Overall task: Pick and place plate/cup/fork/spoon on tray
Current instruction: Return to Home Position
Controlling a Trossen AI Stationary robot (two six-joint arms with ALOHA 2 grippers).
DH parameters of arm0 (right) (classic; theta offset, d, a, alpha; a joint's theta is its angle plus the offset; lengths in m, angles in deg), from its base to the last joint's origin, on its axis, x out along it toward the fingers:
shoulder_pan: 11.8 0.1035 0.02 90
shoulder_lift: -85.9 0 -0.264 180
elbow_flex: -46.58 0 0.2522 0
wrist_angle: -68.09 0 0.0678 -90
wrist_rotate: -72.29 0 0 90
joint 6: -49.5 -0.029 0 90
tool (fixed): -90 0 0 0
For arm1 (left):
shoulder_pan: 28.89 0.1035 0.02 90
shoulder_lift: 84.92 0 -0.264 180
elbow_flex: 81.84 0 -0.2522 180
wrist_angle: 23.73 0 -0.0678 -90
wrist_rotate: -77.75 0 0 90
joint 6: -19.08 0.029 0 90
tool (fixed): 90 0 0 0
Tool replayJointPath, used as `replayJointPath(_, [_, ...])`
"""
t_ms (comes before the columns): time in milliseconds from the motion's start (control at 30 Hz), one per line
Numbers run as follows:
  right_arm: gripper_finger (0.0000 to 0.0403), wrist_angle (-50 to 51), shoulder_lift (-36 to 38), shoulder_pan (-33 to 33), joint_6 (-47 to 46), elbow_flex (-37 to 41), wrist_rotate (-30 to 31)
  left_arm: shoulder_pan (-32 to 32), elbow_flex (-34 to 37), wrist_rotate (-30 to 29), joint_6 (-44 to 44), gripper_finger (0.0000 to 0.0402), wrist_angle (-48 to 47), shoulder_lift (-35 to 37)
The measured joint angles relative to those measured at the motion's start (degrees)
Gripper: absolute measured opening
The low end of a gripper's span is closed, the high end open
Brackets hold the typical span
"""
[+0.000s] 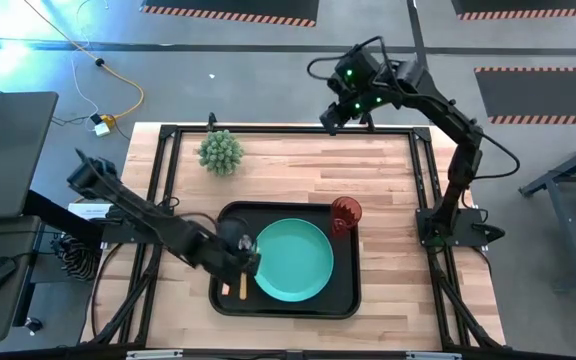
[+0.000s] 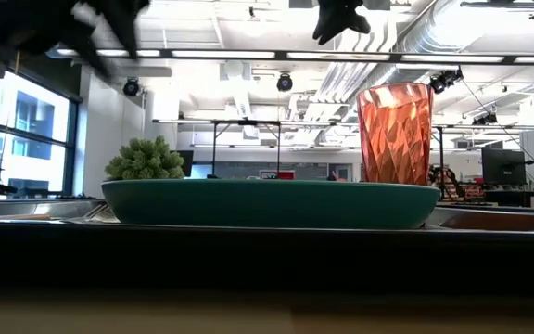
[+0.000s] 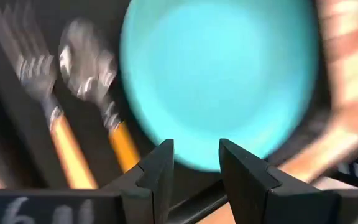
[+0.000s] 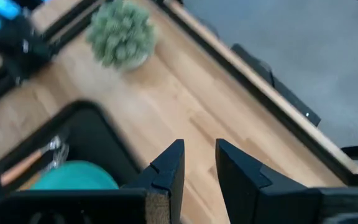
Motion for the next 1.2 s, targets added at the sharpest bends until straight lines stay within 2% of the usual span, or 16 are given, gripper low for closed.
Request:
replayJointPath(100, [0.0083, 2.03, 0.00, 2.44, 1.39, 0.00, -0.02, -0.10, 0.00, -7.32, 11.53, 0.0119, 2.65, 5.03])
replayJointPath(233, [0.0083, 2.35, 0.21, 6.75, 3.38, 0.02, -0.05, -0.13, -0.02, -14.46, 32.34, 0.0119, 9.22, 11.64])
replayJointPath(367, [0.0083, 1.10, 0.88, 11.41, 3.56, 0.02, -0.08, 0.08, -0.04, -17.85, 47.70, 0.0119, 13.46, 17.74])
replayJointPath(533, [0.0083, -1.58, 1.73, 17.29, 1.91, 0.02, -0.04, 1.76, 0.85, -18.59, 58.60, 0.0119, 14.15, 23.72])
replayJointPath(700, [0.0083, -3.31, 3.45, 22.32, -0.36, 0.02, 1.10, 5.11, 8.36, -15.65, 63.84, 0.0119, 18.89, 29.95])
replayJointPath(833, [0.0083, -4.90, 5.45, 25.14, -1.65, 0.02, 4.15, 8.32, 20.94, -8.01, 67.37, 0.0118, 34.56, 35.20])
replayJointPath(1033, [0.0083, -6.48, 9.01, 26.87, -1.58, 0.02, 8.97, 12.17, 38.99, 8.45, 74.22, 0.0105, 64.96, 39.56])
replayJointPath(1133, [0.0083, -6.62, 11.10, 26.87, -1.80, 0.02, 9.20, 13.25, 44.83, 12.07, 75.35, 0.0097, 71.96, 41.07])
replayJointPath(1200, [0.0083, -6.58, 12.59, 26.87, -2.37, 0.02, 8.52, 13.61, 47.81, 12.23, 74.27, 0.0092, 72.53, 42.90])
